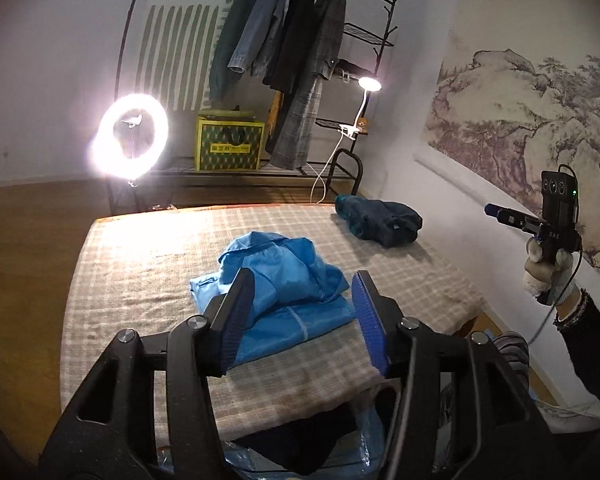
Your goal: Fold large clothes
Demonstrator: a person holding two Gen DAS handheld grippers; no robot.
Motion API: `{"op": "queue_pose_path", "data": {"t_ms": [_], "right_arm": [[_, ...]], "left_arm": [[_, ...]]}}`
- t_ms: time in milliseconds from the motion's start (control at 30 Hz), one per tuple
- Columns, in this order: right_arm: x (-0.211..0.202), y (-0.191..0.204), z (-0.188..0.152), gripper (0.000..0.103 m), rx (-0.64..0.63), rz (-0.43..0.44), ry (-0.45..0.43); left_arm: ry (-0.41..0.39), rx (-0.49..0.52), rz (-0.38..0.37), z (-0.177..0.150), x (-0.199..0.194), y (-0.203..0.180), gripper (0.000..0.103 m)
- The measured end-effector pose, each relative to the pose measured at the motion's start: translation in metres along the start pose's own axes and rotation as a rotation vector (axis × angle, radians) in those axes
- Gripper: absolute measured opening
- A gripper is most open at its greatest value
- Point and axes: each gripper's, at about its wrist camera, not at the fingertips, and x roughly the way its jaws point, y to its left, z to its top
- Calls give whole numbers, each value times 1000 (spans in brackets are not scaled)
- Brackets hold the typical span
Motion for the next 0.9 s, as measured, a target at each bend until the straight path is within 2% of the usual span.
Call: {"op": "queue_pose_path", "data": {"t_ms": [133,233,333,533,700,800,900], "right_arm": [[8,-7,-7,61,37,19,7],[33,-19,-13,66,88,53,27],[81,-37,-19,73,140,79,71],[207,-71,-33,73,233,107,198],[299,-100,-43,73,303,95,271],[333,-115,-47,73,335,92,286],[352,-124,-52,71,351,130,289]], "left_arm": [[51,-75,-18,-6,32,15,62],[94,-173,-44,-13,71,40,62],[139,-269,-56,-23,122,74,62],[221,-524,-109,-52,214,150,62],[290,-597,-117,-72,269,186,62],[319,-629,-138,-80,291,199,62],[330,-673,-186,-84,308,210,62]]}}
